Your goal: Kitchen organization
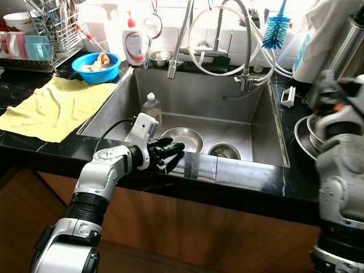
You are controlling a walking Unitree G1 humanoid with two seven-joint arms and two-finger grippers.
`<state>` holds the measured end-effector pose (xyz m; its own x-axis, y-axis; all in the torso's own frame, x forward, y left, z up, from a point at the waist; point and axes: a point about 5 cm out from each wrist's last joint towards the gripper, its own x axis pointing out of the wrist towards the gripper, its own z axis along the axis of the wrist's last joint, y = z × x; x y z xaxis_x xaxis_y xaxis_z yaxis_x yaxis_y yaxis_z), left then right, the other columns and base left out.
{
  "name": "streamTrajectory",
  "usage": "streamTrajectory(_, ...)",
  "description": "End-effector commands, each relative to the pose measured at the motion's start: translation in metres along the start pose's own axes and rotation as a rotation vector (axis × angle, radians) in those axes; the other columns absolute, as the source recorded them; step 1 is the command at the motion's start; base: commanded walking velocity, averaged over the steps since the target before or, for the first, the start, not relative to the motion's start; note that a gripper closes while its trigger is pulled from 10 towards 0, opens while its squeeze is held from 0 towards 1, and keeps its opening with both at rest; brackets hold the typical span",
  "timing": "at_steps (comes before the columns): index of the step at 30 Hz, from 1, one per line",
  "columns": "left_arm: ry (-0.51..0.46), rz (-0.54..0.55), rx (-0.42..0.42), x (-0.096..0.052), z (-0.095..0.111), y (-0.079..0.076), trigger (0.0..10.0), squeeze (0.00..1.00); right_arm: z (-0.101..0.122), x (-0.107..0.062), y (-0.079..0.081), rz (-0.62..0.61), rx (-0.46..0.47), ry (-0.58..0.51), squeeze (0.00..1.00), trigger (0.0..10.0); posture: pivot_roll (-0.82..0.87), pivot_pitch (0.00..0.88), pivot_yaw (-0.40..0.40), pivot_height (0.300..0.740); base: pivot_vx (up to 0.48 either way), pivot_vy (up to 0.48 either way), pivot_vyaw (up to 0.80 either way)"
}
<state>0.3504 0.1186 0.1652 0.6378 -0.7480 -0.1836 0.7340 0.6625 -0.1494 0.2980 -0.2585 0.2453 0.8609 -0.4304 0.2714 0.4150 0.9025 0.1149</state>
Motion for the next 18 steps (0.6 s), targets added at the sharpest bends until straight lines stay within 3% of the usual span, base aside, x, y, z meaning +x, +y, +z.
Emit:
streamTrajectory(1, 0.095, 0.019, -0.061, -0.003, -0.025, 0.003, 10.0, 0.00, -0.004, 0.000, -0.017, -0.105, 0.008, 0.036, 1.00, 10.0, -0.09, 0.000, -0.010, 0.740, 0.000, 0.000, 0.00)
streamTrajectory(2, 0.095, 0.019, -0.060, -0.003, -0.025, 0.003, 10.0, 0.00, -0.005, 0.000, -0.021, -0.132, 0.018, 0.043, 1.00, 10.0, -0.09, 0.000, -0.009, 0.740, 0.000, 0.000, 0.00)
streamTrajectory(3, 0.095, 0.019, -0.059, -0.003, -0.025, 0.003, 10.0, 0.00, -0.005, 0.000, -0.025, -0.157, 0.025, 0.048, 0.79, 10.0, -0.09, 0.000, -0.008, 0.740, 0.000, 0.000, 0.00)
streamTrajectory(4, 0.095, 0.019, -0.058, -0.003, -0.025, 0.004, 10.0, 0.00, -0.006, -0.001, -0.028, -0.182, 0.034, 0.051, 0.00, 10.0, -0.09, 0.000, -0.008, 0.740, 0.000, 0.000, 0.00)
streamTrajectory(8, 0.095, 0.017, -0.057, -0.003, -0.025, 0.003, 10.0, 0.00, -0.007, -0.003, -0.034, -0.232, 0.059, 0.062, 0.00, 10.0, -0.09, 0.000, -0.007, 0.740, 0.000, 0.000, 0.00)
streamTrajectory(11, 0.096, 0.012, -0.055, -0.002, -0.025, 0.003, 10.0, 0.00, -0.012, -0.006, -0.049, -0.327, 0.145, 0.101, 0.00, 10.0, -0.09, 0.000, -0.002, 0.740, 0.000, 0.000, 0.00)
streamTrajectory(18, 0.097, 0.006, -0.051, -0.001, -0.024, 0.002, 10.0, 0.00, -0.026, -0.010, -0.056, -0.383, 0.292, 0.189, 0.00, 10.0, -0.09, 0.000, -0.001, 0.740, 0.000, 0.000, 0.00)
